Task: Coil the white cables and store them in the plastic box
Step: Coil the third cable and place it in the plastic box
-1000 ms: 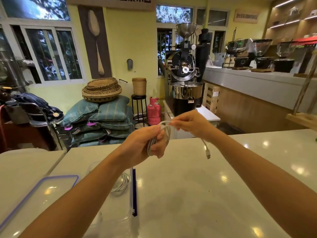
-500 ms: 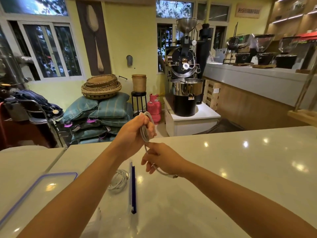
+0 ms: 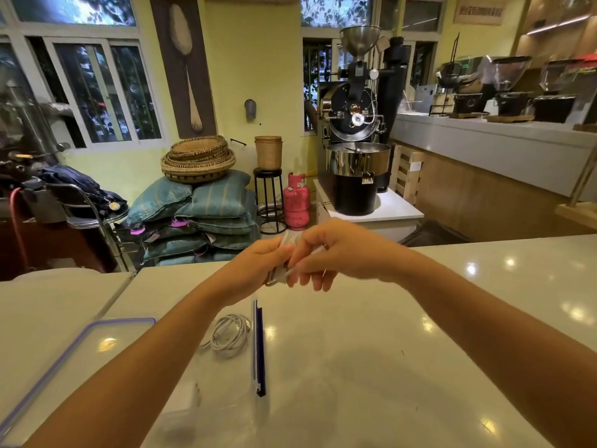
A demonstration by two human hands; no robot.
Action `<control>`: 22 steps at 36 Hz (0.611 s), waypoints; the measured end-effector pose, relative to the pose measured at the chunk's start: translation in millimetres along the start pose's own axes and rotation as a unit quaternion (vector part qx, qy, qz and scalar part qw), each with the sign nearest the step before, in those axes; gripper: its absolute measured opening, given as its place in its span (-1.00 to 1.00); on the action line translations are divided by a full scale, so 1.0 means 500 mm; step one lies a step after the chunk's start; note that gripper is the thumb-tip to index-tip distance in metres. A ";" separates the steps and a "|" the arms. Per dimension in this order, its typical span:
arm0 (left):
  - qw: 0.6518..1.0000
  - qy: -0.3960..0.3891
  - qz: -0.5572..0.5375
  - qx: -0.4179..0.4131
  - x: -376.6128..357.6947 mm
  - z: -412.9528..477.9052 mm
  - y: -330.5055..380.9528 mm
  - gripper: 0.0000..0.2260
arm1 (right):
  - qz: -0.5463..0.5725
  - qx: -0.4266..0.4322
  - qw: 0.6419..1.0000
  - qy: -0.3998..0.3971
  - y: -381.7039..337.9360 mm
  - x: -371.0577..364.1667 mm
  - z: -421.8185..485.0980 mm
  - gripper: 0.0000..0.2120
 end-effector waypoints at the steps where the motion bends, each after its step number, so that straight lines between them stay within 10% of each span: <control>1: 1.000 -0.023 -0.015 0.009 -0.008 -0.001 0.000 -0.71 | -0.008 0.013 1.000 0.009 -0.005 0.013 0.000 -0.83; 22: 0.860 -0.274 -0.430 -0.024 -0.086 -0.023 0.080 -0.91 | 0.123 0.104 0.985 0.055 0.030 0.066 -0.015 -0.86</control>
Point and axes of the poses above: each hand's wrist, its own z-axis towards the middle knuckle, its own x-axis out of the back of the hand, y = z × x, the point moved 8 cm from there along z, towards the middle knuckle, and after that the axes turned 6 degrees about x, right-handed, at the moved point
